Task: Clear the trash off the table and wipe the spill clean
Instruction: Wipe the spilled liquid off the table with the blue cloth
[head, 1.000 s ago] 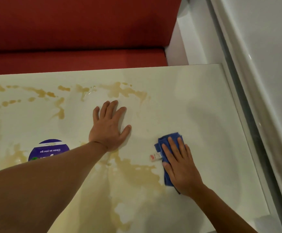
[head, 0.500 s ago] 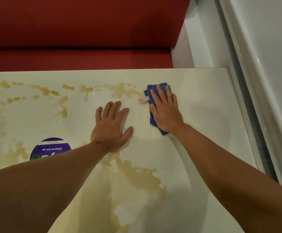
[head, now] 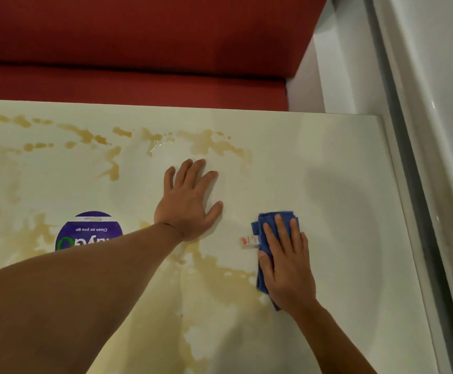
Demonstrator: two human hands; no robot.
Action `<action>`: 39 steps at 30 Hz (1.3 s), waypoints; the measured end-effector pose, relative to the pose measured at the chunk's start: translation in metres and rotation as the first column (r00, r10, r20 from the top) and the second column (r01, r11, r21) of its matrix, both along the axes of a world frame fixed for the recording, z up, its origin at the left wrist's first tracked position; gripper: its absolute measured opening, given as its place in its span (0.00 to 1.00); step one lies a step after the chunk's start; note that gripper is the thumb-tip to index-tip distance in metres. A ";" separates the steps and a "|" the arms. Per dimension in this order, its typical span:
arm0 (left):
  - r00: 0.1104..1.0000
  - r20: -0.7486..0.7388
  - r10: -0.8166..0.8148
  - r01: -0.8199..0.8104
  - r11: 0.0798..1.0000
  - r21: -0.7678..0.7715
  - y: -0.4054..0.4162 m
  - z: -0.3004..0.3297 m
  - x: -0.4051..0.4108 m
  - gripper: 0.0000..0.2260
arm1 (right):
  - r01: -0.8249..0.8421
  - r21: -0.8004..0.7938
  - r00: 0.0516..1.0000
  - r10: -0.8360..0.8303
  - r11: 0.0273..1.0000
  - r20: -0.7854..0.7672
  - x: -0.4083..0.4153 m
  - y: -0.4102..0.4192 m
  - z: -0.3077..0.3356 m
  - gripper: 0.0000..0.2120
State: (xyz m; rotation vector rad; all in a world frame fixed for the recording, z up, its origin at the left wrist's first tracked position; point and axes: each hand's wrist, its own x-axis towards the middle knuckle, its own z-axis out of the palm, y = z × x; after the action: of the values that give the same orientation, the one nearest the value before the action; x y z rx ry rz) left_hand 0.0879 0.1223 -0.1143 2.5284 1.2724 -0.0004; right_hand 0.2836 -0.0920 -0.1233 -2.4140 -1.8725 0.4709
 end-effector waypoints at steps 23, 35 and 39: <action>1.000 -0.018 -0.001 0.001 1.000 -0.016 0.000 0.001 0.000 0.33 | -0.015 0.032 1.000 0.014 0.999 0.026 0.023 0.154 -0.001 0.27; 1.000 -0.005 -0.011 0.010 1.000 -0.017 0.002 -0.001 0.000 0.33 | -0.052 0.012 0.996 0.051 0.999 0.078 -0.019 0.071 0.001 0.27; 1.000 0.002 -0.012 0.012 1.000 -0.014 0.002 -0.002 0.000 0.33 | -0.006 0.039 0.998 0.004 0.999 0.065 -0.006 0.127 0.000 0.27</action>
State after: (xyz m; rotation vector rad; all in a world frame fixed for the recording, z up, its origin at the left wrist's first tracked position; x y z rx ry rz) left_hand 0.0878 0.1240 -0.1163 2.5232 1.2527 -0.0102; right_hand 0.2771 0.0348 -0.1230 -2.4287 -1.8945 0.3566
